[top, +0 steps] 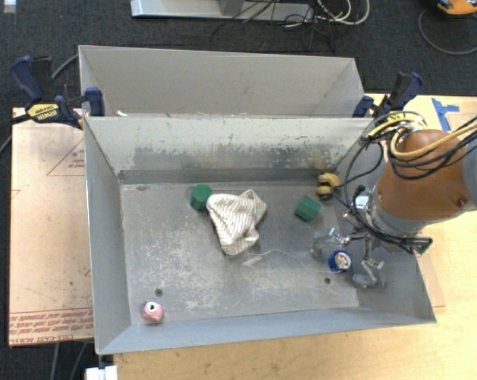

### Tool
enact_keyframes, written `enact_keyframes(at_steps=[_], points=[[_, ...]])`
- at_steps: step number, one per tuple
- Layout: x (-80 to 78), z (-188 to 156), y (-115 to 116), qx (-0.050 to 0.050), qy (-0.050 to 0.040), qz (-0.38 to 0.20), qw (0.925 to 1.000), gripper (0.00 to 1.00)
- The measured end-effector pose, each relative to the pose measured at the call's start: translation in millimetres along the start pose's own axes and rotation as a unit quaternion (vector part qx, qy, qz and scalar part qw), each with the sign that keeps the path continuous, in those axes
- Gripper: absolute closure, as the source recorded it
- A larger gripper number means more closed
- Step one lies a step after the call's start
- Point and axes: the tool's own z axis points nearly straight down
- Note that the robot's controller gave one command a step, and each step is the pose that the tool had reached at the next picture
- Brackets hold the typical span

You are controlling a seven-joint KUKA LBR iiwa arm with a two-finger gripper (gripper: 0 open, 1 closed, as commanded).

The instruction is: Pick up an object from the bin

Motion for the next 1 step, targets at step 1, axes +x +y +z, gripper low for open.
enact_keyframes(at_steps=[1], points=[[9.7,2.4,-10.1,0.007,0.0033,0.147,0.9891,1.0]])
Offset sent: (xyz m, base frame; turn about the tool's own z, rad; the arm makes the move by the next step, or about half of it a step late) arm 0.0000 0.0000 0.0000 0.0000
